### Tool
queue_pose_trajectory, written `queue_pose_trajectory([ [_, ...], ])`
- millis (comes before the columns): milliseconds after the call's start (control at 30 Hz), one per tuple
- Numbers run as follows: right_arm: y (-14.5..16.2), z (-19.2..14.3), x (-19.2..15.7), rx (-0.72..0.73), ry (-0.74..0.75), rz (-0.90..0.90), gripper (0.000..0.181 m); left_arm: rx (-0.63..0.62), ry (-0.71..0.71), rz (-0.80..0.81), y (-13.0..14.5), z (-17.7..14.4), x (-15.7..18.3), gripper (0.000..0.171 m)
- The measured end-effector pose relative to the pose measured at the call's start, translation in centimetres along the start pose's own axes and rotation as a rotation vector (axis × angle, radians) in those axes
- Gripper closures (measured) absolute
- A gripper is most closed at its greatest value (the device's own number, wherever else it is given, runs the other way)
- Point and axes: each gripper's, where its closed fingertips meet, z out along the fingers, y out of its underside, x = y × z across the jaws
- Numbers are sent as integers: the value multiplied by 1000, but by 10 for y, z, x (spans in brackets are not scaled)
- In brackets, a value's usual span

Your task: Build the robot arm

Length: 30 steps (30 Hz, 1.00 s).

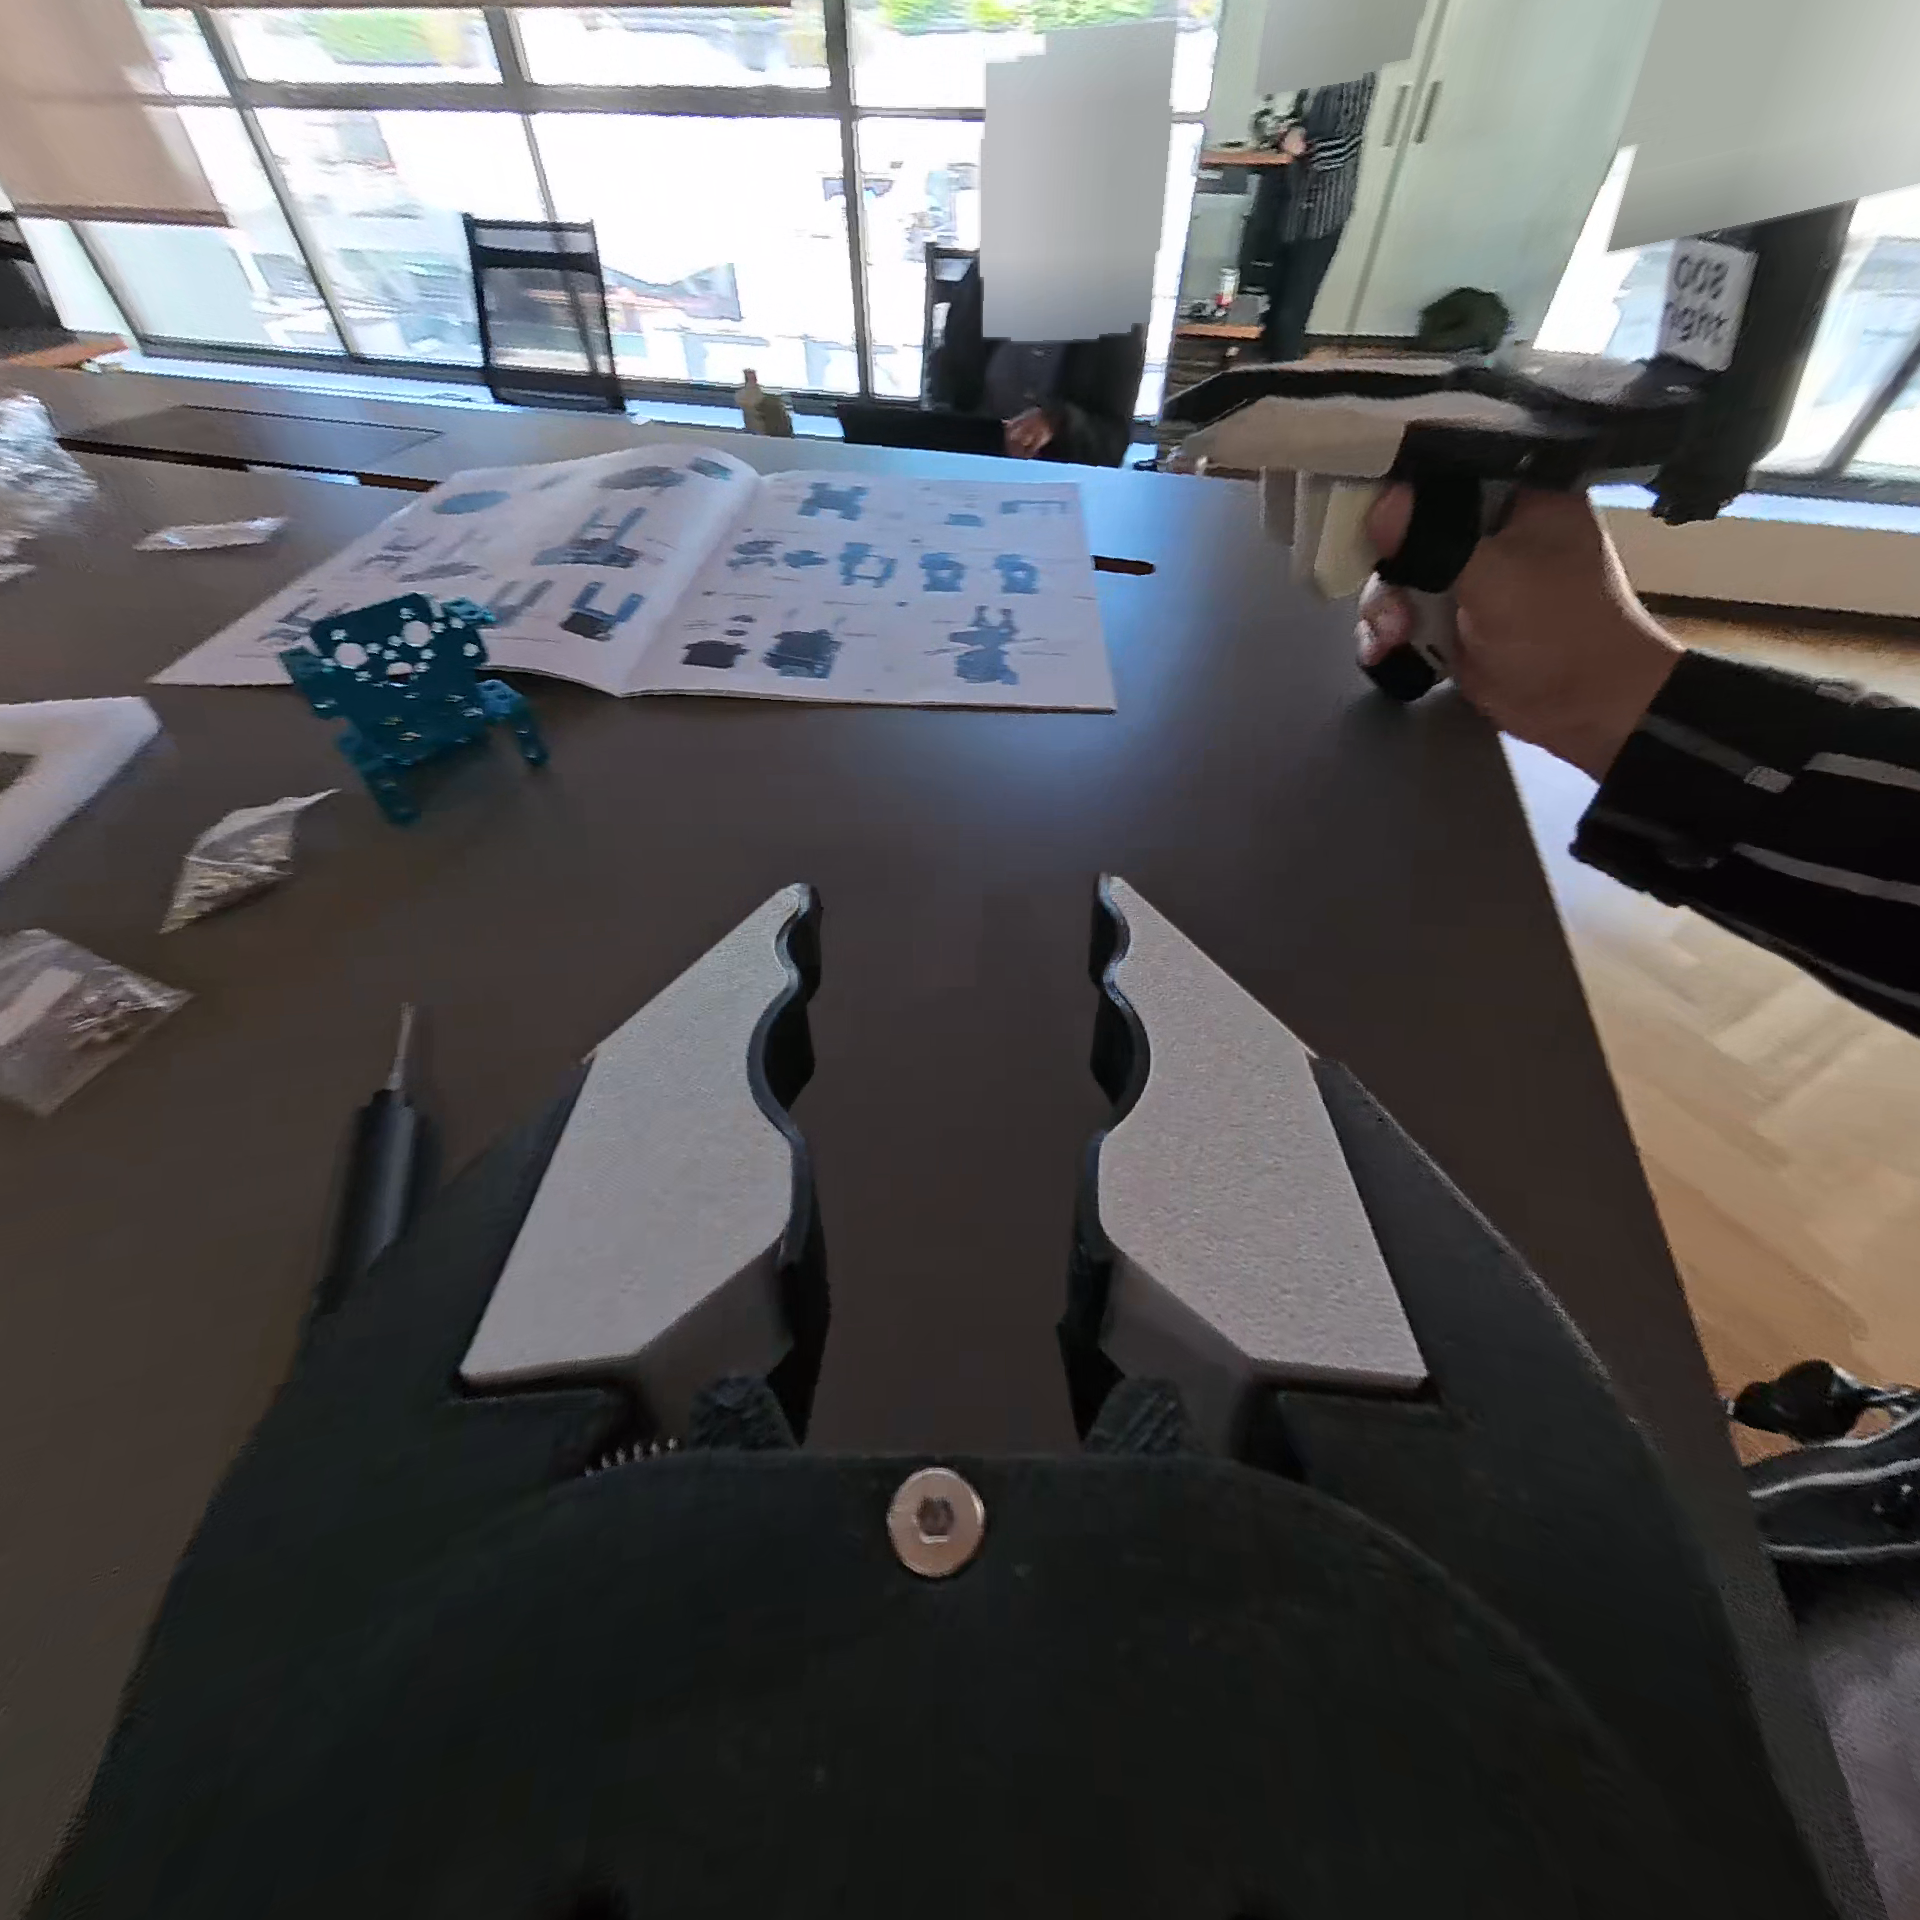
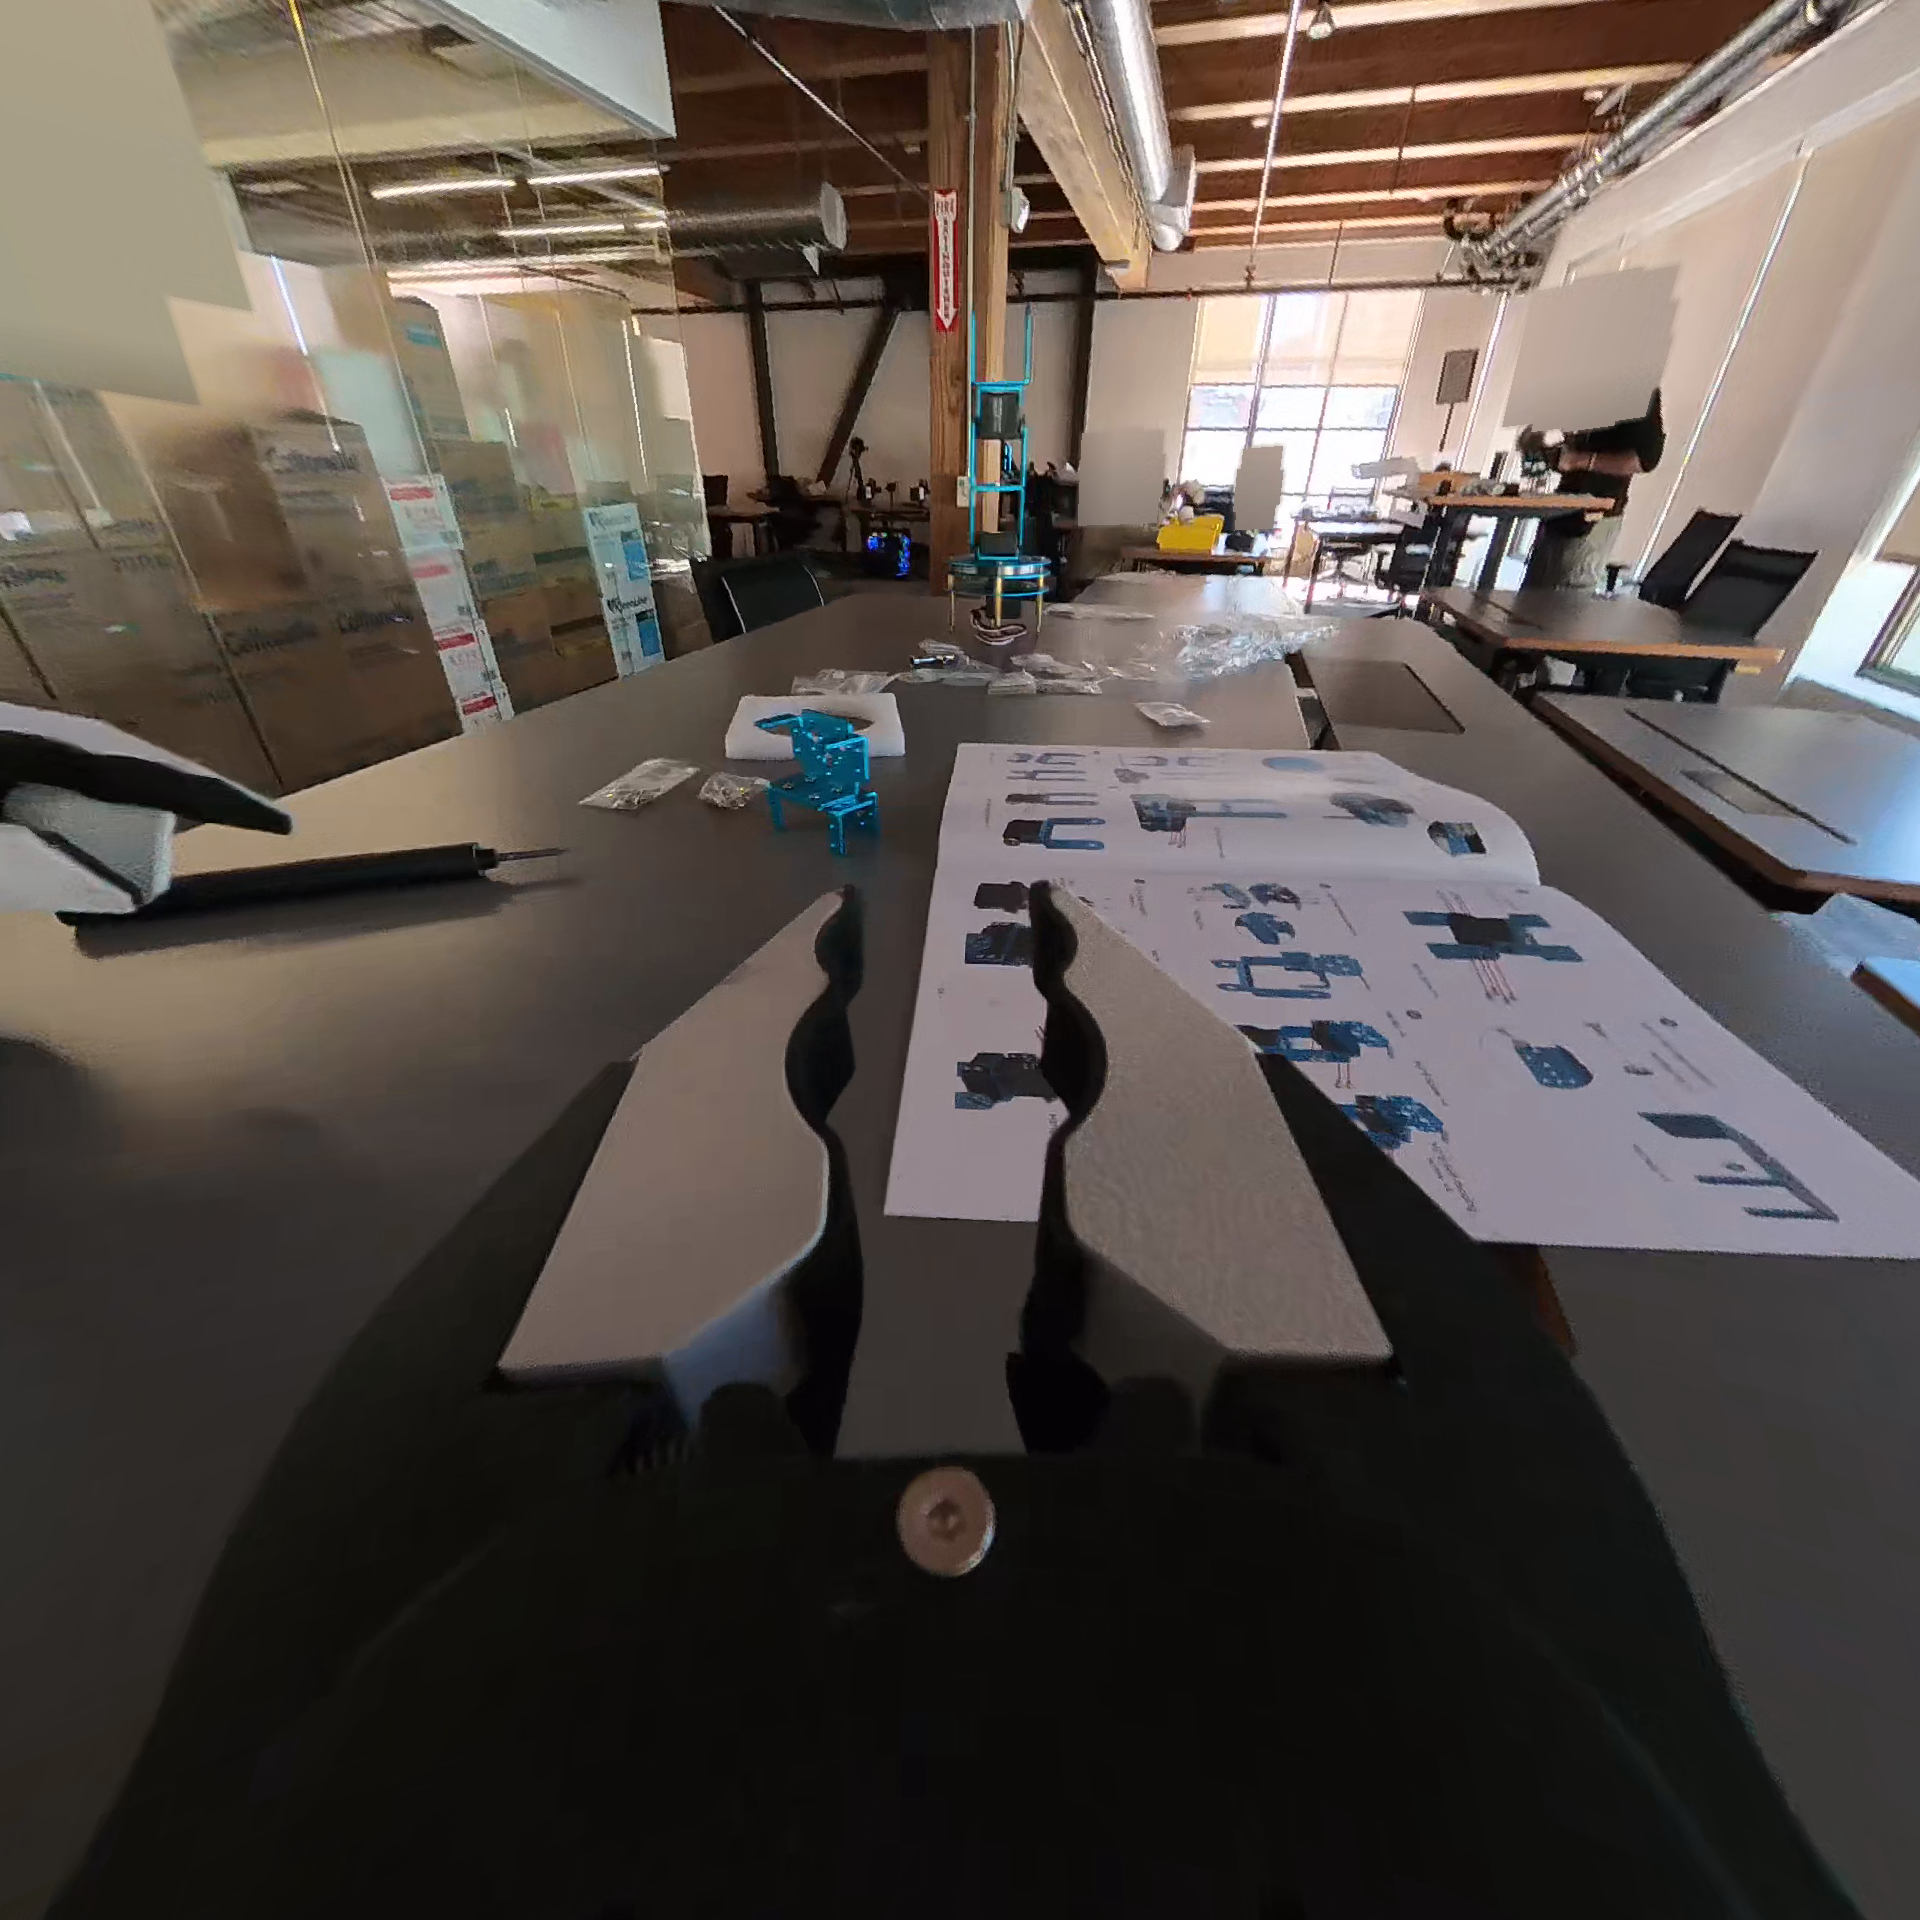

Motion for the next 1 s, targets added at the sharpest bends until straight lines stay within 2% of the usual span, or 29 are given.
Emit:
queue_pose_trajectory([
  [100, 6, 5, 12, -40, 0, 101, 152, -41, -55, 4, 5, 5, -7, 119],
  [167, 13, 10, 16, -89, 1, 143, 152, -91, -78, -14, 12, 9, -11, 112],
  [267, 21, 14, 13, -143, 1, 118, 153, -145, -101, -43, 19, 13, -17, 108],
  [400, 18, 13, 16, -126, 46, 74, 154, -199, -131, -67, 27, 17, -23, 106],
  [600, 19, 9, 31, -124, 116, 102, 153, -167, -193, -29, 22, 15, -27, 121],
  [833, 17, 7, 36, -103, 118, 145, 156, -229, -219, 39, 28, 25, -26, 122],
  [1000, 13, 4, 39, -69, 126, 159, 159, -222, -225, 42, 25, 35, -30, 123],
])
